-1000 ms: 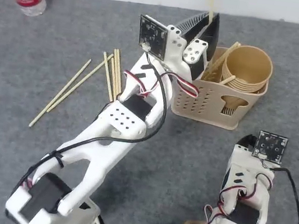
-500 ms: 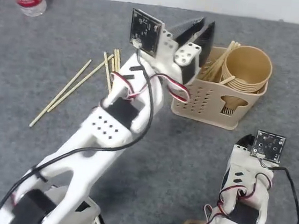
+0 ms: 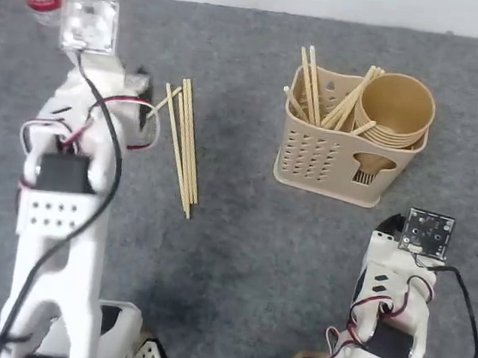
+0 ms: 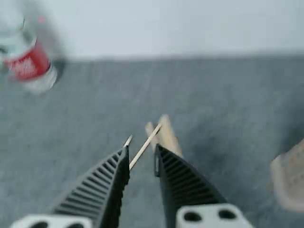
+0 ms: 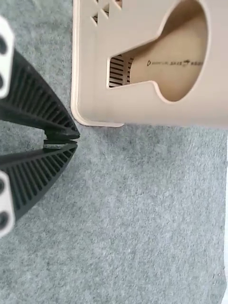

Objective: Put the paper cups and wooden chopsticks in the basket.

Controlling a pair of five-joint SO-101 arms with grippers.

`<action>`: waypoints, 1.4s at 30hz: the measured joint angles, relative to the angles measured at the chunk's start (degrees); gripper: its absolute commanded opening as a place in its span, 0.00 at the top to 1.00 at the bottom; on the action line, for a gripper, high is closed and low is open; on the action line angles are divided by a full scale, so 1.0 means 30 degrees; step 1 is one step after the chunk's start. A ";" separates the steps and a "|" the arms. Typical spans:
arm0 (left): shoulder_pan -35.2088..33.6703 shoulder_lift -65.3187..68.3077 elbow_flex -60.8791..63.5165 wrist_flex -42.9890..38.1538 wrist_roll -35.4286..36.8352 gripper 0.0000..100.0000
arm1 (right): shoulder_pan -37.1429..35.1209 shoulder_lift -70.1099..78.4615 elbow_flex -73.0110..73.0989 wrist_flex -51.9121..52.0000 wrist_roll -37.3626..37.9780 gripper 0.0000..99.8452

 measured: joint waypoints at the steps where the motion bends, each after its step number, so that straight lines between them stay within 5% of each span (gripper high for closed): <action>1: -0.0498 0.0586 0.0059 0.0615 -0.0733 0.82 | 0.0000 0.0000 0.0000 0.0000 0.0000 0.99; 12: -0.4073 0.9084 -0.1377 0.1993 -0.6037 0.82 | 0.0000 0.0000 0.0000 0.0000 0.0000 0.99; 27: -0.4190 2.2037 -0.9231 -0.0645 -0.6535 0.82 | -0.0352 0.0000 0.0000 0.0000 0.0000 0.99; 42: -0.4366 2.4938 -1.3978 0.1817 -0.8000 0.82 | -0.0381 0.0000 0.0029 0.0000 0.0000 0.99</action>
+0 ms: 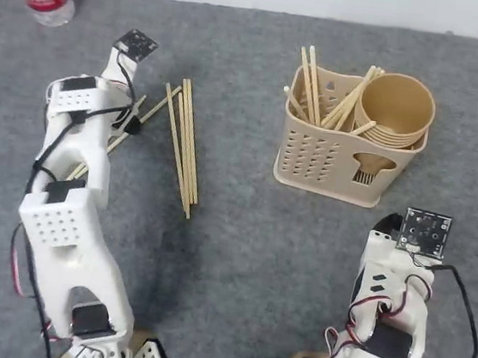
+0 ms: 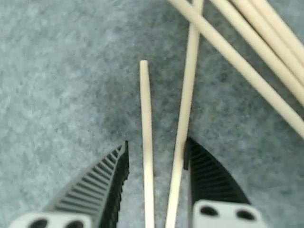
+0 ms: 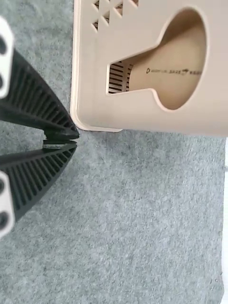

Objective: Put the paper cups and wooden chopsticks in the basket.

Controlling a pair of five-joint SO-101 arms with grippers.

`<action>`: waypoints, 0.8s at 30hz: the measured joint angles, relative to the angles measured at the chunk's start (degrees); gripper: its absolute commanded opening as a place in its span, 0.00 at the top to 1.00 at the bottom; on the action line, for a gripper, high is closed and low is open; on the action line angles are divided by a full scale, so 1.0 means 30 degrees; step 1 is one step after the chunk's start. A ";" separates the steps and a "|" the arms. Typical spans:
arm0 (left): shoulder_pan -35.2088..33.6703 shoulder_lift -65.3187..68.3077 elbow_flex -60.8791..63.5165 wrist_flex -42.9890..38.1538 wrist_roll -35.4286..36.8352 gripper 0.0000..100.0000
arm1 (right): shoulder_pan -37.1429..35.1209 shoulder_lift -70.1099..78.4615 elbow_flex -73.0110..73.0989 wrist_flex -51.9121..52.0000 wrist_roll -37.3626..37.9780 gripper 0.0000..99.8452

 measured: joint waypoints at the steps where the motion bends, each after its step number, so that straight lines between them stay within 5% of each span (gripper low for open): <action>1: -0.0117 0.0205 -0.0498 0.0469 -0.0029 0.82 | 0.0000 0.0000 0.0000 0.0000 0.0000 0.99; 20: -0.0938 0.9201 -1.6703 1.2630 -0.1993 0.82 | 0.0000 0.0000 0.0000 0.0000 0.0000 0.99; 24: -0.0908 1.1429 -2.0542 1.4212 -0.2110 0.92 | -0.0059 0.0000 0.0000 0.0000 0.0000 0.99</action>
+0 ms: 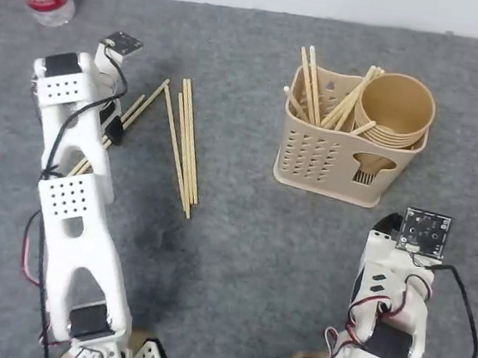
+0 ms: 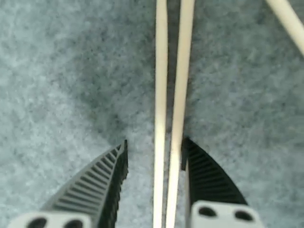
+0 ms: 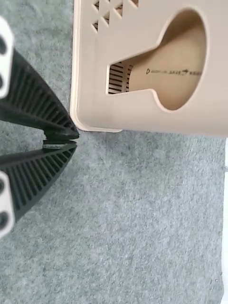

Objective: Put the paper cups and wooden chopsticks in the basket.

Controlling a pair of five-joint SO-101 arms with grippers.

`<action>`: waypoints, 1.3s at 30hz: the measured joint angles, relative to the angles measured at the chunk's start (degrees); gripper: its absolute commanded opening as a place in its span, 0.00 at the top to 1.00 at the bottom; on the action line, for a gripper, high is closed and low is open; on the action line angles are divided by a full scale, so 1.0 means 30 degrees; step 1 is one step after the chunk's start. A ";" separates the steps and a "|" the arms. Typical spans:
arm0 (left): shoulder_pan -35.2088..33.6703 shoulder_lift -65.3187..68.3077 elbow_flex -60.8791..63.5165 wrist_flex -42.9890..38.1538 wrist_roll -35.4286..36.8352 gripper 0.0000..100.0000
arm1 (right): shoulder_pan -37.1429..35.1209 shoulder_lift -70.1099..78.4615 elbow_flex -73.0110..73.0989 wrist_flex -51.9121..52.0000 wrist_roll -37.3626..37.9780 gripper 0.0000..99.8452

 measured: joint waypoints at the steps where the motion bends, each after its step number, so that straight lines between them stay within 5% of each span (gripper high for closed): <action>1: 0.0059 0.0498 -0.0908 0.0410 -0.0147 0.94 | -0.0029 0.0000 0.0000 0.0000 0.0000 0.99; 7: 0.0791 0.2491 -0.4337 0.2256 -0.1729 0.99 | 0.0029 0.0000 0.0000 0.0000 0.0000 0.99; 21: 0.0967 0.1670 -0.5128 0.2081 -0.1817 0.99 | 0.0000 0.0000 0.0000 0.0000 0.0000 0.99; 29: 0.1407 -0.5714 0.0117 0.2081 -0.1817 0.99 | 0.0029 0.0000 0.0000 0.0000 0.0000 0.99; 39: 0.4571 -1.7553 0.9729 0.2081 -0.1436 0.99 | 0.0029 0.0000 0.0000 0.0000 0.0000 0.99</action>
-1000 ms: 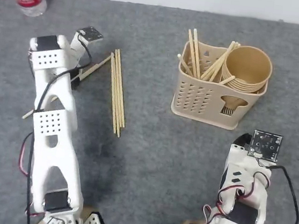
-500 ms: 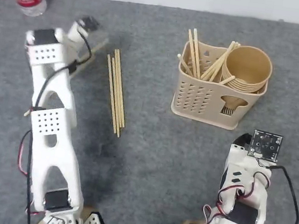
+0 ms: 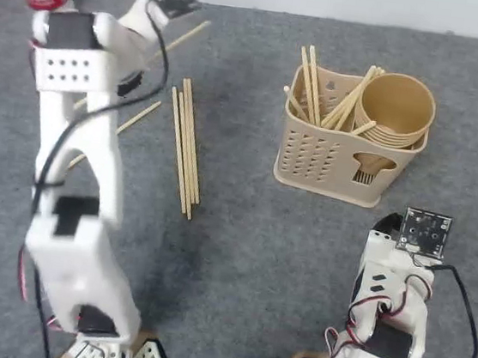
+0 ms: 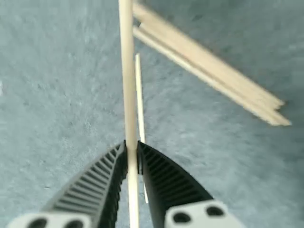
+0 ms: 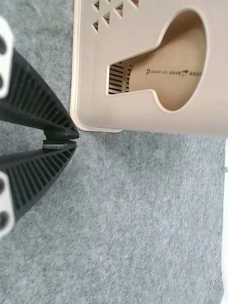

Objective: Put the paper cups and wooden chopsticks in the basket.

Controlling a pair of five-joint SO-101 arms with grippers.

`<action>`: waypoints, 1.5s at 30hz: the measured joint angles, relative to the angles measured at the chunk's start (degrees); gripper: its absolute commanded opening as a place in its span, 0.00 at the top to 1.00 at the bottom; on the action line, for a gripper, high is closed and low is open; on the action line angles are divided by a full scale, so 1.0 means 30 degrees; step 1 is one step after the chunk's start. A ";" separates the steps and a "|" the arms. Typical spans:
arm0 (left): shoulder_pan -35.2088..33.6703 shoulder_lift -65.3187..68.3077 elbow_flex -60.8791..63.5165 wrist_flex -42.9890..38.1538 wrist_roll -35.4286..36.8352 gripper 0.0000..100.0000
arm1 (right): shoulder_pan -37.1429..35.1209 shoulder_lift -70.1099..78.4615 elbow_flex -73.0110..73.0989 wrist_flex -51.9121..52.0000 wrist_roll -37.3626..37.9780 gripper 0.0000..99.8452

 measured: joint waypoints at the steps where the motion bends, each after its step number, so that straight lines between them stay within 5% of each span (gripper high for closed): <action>1: 0.0557 -0.1172 0.0821 0.0000 0.0205 0.99 | 0.0000 0.0000 0.0000 0.0000 0.0000 0.99; 8: 0.4484 -0.7678 0.4923 0.0000 0.3106 0.99 | 0.0000 0.0000 0.0000 0.0000 0.0000 0.99; 15: 0.9231 -1.3392 0.8498 -0.1260 0.8703 0.99 | 0.0000 0.0000 0.0000 0.0000 0.0000 0.99; 23: 1.0579 -1.7993 1.5707 -1.1663 1.6352 0.99 | 0.0000 0.0000 0.0000 0.0000 0.0000 0.99; 33: 1.2894 -1.8462 2.7018 -3.0652 1.7407 0.99 | 0.0000 0.0000 0.0000 0.0000 0.0264 0.99; 45: 1.2982 -1.4711 2.4264 -3.4198 1.7465 0.99 | -0.0029 0.0000 0.0000 0.0000 0.0410 0.99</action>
